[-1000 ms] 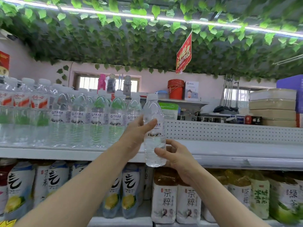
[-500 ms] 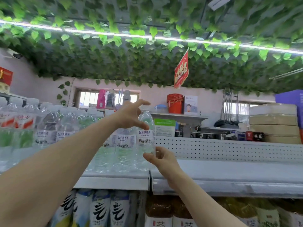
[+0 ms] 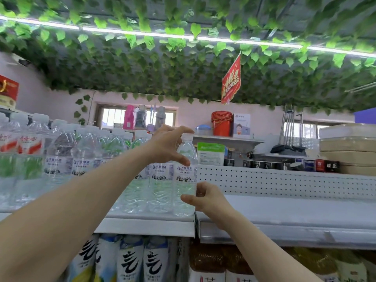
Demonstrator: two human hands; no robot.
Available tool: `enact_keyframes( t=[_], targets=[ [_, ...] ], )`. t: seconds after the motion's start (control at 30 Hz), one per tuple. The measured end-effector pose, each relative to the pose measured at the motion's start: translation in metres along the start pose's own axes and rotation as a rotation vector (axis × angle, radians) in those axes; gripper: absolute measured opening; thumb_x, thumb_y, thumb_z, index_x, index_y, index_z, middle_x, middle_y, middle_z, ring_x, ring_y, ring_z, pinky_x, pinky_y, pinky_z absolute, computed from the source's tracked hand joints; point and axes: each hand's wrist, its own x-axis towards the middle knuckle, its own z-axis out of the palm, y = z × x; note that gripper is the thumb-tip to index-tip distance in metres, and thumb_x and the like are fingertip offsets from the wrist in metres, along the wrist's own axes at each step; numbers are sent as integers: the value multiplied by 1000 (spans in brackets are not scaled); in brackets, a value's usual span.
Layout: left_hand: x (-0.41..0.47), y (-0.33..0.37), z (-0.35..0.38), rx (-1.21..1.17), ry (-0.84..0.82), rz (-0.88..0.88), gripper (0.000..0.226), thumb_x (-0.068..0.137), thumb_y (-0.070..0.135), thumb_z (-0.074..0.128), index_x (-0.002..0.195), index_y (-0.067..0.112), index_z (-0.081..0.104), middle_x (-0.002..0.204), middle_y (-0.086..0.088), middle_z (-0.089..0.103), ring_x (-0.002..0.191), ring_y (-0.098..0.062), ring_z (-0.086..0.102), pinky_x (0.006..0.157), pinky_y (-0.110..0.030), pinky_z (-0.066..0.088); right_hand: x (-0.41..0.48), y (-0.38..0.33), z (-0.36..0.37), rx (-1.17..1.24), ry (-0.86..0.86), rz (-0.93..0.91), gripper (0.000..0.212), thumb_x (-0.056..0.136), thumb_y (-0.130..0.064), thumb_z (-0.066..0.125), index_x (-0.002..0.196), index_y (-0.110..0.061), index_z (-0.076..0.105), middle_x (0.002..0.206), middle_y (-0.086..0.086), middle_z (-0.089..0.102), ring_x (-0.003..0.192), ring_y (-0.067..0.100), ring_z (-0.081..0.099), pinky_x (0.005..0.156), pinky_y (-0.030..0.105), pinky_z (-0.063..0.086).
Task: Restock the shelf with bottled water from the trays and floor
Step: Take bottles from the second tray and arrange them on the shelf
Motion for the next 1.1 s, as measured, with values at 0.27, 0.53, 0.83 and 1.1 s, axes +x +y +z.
enact_keyframes(
  t=[0.27, 0.53, 0.83, 1.1],
  targets=[
    [1, -2, 2, 35, -3, 2, 103, 60, 55, 86, 148, 39, 33, 108, 5, 58, 129, -21, 32, 98, -40, 33, 3, -1, -1, 6, -25, 23, 23, 85, -26, 83, 100, -20, 67, 79, -15, 67, 72, -2, 64, 69, 19, 49],
    [3, -3, 5, 96, 2, -12, 106, 61, 59, 84, 150, 39, 30, 114, 4, 62, 134, -21, 28, 102, -41, 29, 6, -1, 3, -1, 9, 47, 35, 84, -22, 83, 114, -12, 68, 101, -3, 75, 85, 4, 70, 69, 15, 49],
    [3, -4, 6, 141, -34, -12, 109, 60, 64, 82, 150, 40, 25, 133, -4, 56, 137, -27, 26, 111, -45, 26, 0, -4, 2, -73, 22, 59, 33, 85, -26, 83, 113, -17, 68, 105, -3, 75, 98, 14, 72, 86, 27, 57],
    [-1, -2, 5, 248, -44, 44, 107, 70, 70, 72, 155, 40, 13, 144, -6, 52, 146, -27, 22, 124, -47, 5, -7, -16, 2, -136, -1, 104, 28, 88, -25, 80, 111, -15, 69, 104, -2, 75, 95, 11, 71, 87, 23, 57]
  ],
)
